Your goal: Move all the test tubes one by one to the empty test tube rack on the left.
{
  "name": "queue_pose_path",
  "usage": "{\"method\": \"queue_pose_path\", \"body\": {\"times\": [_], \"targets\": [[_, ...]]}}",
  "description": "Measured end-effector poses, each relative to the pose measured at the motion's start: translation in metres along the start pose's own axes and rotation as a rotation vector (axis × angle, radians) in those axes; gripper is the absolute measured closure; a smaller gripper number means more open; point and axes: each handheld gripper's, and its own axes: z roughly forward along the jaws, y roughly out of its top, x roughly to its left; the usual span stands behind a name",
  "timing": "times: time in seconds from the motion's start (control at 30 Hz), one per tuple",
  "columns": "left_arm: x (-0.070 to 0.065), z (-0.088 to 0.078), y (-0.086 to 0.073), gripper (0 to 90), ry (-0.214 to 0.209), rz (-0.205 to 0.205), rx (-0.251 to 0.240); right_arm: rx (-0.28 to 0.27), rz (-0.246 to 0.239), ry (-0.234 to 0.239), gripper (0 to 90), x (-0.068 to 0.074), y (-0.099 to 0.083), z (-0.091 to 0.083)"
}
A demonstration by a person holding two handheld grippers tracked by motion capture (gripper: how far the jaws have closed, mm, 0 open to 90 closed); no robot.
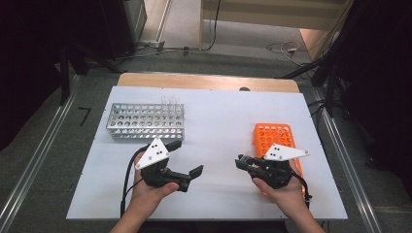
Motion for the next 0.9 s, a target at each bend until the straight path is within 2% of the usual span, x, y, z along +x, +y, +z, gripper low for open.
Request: {"method": "queue_pose_path", "body": {"times": [0.3,0.47,0.7,0.9], "targets": [[-0.012,0.012,0.000,7.2,-0.054,0.008,0.013,0.020,-0.032,0.045,73.9,0.018,0.001,0.011],[-0.021,0.020,0.000,18.7,-0.055,0.013,0.024,0.035,-0.053,0.066,73.9,0.026,0.001,0.017],[-0.034,0.029,0.000,39.8,-0.097,0.048,0.043,0.046,-0.074,0.090,73.9,0.036,0.000,0.023],[-0.042,0.036,-0.001,53.4,-0.128,0.071,0.062,0.059,-0.095,0.112,74.0,0.044,0.000,0.027]]}}
